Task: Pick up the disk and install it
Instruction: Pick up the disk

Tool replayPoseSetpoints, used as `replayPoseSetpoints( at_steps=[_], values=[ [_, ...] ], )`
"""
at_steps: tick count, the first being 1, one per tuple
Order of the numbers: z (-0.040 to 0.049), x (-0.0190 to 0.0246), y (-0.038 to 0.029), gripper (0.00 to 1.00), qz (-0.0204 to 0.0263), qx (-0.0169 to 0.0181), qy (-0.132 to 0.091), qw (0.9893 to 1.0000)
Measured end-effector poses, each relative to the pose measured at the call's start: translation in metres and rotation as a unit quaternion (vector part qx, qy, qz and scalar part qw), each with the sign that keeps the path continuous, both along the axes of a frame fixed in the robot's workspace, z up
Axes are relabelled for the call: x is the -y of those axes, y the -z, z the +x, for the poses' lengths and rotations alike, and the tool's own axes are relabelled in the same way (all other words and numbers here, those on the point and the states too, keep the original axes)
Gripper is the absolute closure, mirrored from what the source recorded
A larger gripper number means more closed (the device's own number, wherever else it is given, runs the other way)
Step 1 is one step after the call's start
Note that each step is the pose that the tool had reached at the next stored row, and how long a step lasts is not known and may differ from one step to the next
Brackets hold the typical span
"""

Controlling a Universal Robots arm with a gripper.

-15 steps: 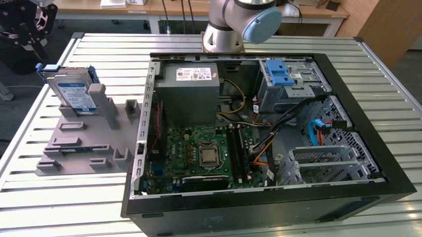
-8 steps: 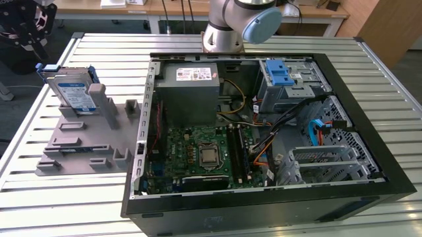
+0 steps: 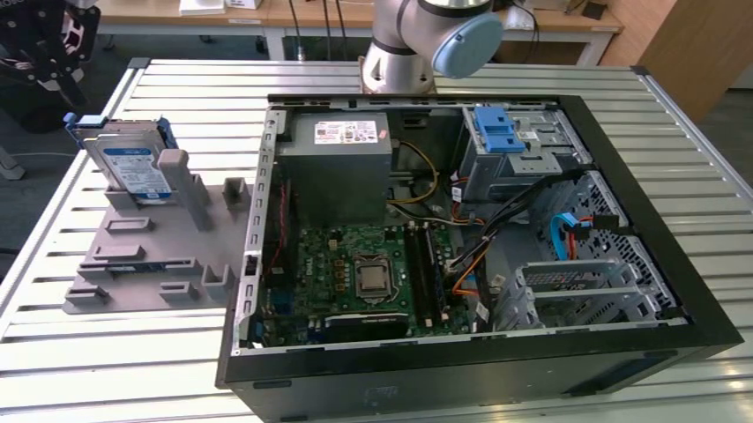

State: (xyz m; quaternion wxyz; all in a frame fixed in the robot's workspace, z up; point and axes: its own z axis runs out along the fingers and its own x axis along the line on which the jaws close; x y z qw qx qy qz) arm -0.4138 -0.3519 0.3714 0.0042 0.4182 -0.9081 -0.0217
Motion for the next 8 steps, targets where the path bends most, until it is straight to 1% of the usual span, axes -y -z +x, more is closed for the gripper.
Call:
replayPoseSetpoints(
  at_steps=[8],
  values=[
    [-0.0001, 0.0, 0.0, 0.89, 0.0, 0.0, -0.019, 0.9998]
  ],
)
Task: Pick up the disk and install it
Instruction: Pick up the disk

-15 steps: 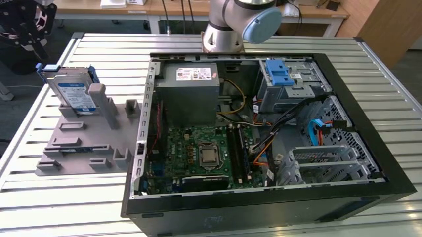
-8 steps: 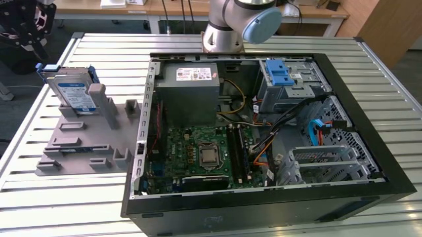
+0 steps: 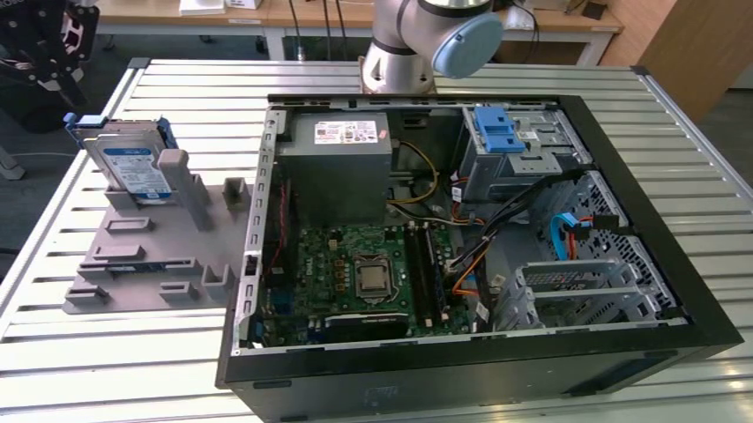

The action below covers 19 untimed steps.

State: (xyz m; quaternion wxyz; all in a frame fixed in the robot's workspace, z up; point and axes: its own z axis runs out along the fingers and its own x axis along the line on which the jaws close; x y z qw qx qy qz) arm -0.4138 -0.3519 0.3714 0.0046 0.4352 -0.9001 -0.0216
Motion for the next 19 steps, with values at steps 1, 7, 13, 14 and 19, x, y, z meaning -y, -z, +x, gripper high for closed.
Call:
replayPoseSetpoints(
  at_steps=[1, 7, 13, 14, 19],
  values=[
    [0.0, 0.0, 0.0, 0.89, 0.0, 0.0, -0.003, 1.0],
    [0.0001, 0.0001, 0.0, 0.89, 0.0001, 0.0001, -0.023, 0.9997],
    [0.0001, 0.0001, 0.0, 0.89, 0.0001, 0.0005, -0.048, 0.9988],
    [0.0001, 0.0001, 0.0, 0.89, 0.0001, 0.0006, -0.054, 0.9985],
    [0.0, 0.0001, 0.0001, 0.89, 0.0001, 0.0006, -0.091, 0.9959]
  ],
)
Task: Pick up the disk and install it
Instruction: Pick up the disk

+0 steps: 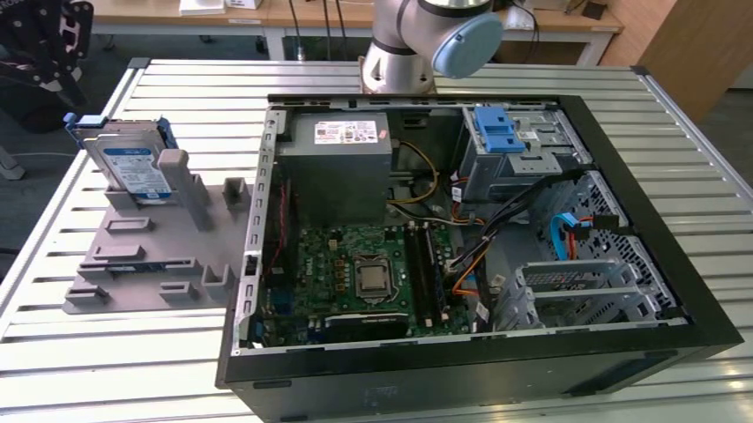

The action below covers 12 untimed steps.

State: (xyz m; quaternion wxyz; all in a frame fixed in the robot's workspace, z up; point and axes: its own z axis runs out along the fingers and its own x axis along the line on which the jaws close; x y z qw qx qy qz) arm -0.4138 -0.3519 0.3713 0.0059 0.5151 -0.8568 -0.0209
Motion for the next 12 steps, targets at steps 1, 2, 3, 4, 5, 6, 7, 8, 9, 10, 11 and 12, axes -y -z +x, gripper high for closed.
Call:
replayPoseSetpoints(
  at_steps=[1, 2, 3, 4, 5, 6, 7, 8, 9, 10, 11, 12],
  values=[
    [0.0, 0.0, 0.0, 0.89, 0.0, 0.0, -0.007, 1.0],
    [0.0, 0.0, 0.0, 0.89, 0.0, 0.0, -0.013, 0.9999],
    [0.0, 0.0, -0.0001, 0.89, 0.0, 0.0, -0.017, 0.9998],
    [0.0, 0.0, -0.0001, 0.89, 0.0, 0.0, -0.019, 0.9998],
    [0.0, 0.0, -0.0001, 0.89, 0.0, -0.0001, -0.02, 0.9998],
    [0.0, 0.0, 0.0, 0.89, 0.0, 0.0, -0.02, 0.9998],
    [0.0, 0.0, 0.0, 0.89, 0.0, 0.0, -0.02, 0.9998],
    [0.0, 0.0, 0.0, 0.89, 0.0, 0.0, -0.021, 0.9998],
    [0.0, 0.0, 0.0, 0.89, 0.0, 0.0, -0.021, 0.9998],
    [0.0, 0.0, 0.0, 0.89, 0.0, 0.0, -0.021, 0.9998],
    [0.0, 0.0, 0.0, 0.89, 0.0, 0.0, -0.021, 0.9998],
    [0.0, 0.0, 0.0, 0.89, 0.0, 0.0, -0.021, 0.9998]
  ],
)
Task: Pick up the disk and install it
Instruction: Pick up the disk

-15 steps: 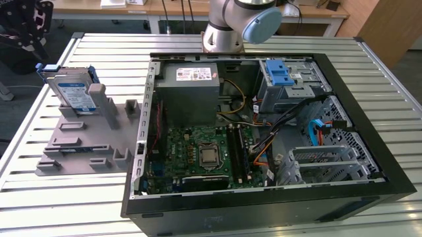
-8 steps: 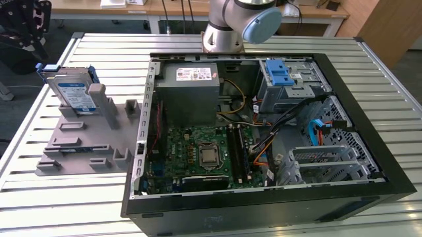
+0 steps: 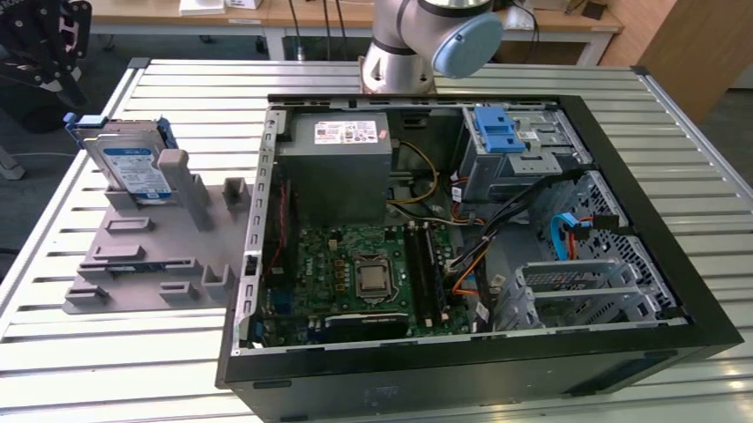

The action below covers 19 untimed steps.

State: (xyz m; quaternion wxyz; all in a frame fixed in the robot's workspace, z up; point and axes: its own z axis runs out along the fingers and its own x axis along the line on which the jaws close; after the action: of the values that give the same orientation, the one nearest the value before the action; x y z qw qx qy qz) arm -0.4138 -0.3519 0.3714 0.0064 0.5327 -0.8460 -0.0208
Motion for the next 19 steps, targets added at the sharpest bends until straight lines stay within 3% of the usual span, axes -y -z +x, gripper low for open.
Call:
replayPoseSetpoints(
  at_steps=[9, 10, 19],
  values=[
    [0.0, 0.0, 0.0, 0.89, 0.0, 0.0, -0.006, 1.0],
    [0.0, 0.0, 0.0, 0.89, 0.0, 0.0, -0.029, 0.9996],
    [0.0, 0.0, 0.0, 0.89, 0.0, 0.001, -0.052, 0.9987]
  ],
)
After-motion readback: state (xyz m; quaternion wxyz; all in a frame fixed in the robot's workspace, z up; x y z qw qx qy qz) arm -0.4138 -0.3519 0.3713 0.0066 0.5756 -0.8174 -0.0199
